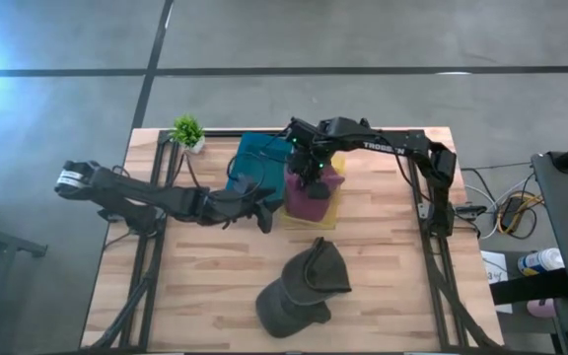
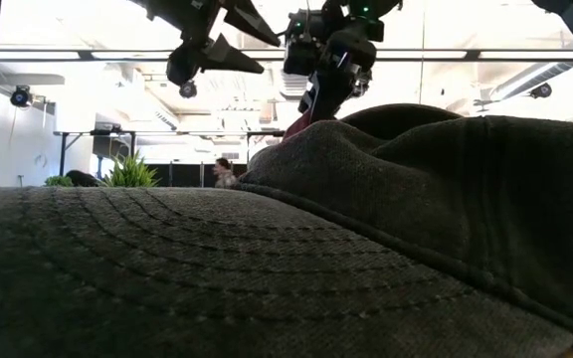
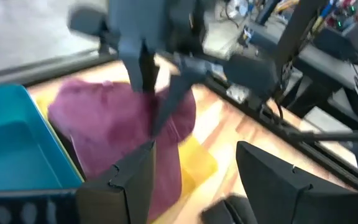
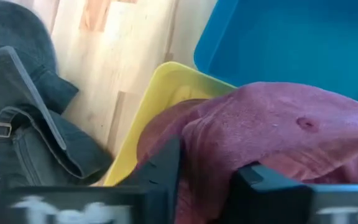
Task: Pick & Place hat
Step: Put the red cap into the yellow bin
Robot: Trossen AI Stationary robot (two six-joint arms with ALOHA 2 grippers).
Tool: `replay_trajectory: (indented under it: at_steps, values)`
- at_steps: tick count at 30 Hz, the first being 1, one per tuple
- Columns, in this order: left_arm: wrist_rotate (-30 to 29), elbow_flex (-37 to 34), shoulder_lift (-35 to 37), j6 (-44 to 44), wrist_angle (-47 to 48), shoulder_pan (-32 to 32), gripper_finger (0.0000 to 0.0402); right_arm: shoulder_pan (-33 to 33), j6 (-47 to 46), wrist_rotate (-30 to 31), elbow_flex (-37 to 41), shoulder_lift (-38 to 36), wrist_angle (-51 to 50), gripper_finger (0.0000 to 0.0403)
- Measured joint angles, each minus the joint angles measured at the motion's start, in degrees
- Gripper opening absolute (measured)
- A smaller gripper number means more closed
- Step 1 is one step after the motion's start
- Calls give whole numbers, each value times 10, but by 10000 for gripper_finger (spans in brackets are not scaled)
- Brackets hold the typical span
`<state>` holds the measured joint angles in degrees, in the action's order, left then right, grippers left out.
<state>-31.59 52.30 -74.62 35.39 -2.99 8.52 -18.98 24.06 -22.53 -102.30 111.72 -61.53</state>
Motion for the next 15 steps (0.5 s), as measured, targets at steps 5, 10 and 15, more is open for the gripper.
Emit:
replay_trajectory:
  at_steps: [5,10,15]
  values:
    - [-9,14,13,-30,0,-12,216,3,-1,21,-2,-14,1,138]
    - [-9,16,28,-38,2,-32,216,2,-16,42,-2,-46,8,175]
    - [-9,16,36,-38,15,-60,216,2,-32,67,-1,-52,9,199]
